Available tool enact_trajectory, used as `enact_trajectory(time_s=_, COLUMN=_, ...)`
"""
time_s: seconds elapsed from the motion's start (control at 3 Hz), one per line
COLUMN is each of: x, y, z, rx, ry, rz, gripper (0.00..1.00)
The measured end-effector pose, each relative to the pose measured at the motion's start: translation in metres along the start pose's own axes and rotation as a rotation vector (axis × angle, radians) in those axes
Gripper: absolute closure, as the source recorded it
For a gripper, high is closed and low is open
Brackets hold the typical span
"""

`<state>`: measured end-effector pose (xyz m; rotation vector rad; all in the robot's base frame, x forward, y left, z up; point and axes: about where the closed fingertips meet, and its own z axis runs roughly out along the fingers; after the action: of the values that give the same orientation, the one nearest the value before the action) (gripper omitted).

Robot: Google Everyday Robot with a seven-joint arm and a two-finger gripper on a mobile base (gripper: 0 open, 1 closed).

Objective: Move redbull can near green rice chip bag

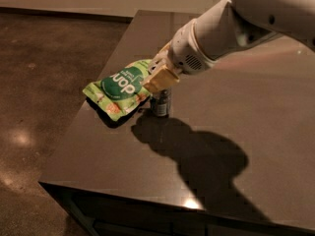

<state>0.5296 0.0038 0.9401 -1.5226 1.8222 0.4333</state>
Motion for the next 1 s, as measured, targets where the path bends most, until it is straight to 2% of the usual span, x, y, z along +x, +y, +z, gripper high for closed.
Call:
enact_trajectory(time_s=0.67, x=-0.0016, y=0.0002, z=0.0172, rx=-0.044, ry=-0.018, rz=-0.019, gripper=0.13)
enact_trajectory(time_s=1.0, x=-0.0029, y=0.0012, z=0.0177, rx=-0.046, ry=-0.018, rz=-0.022, gripper=0.0)
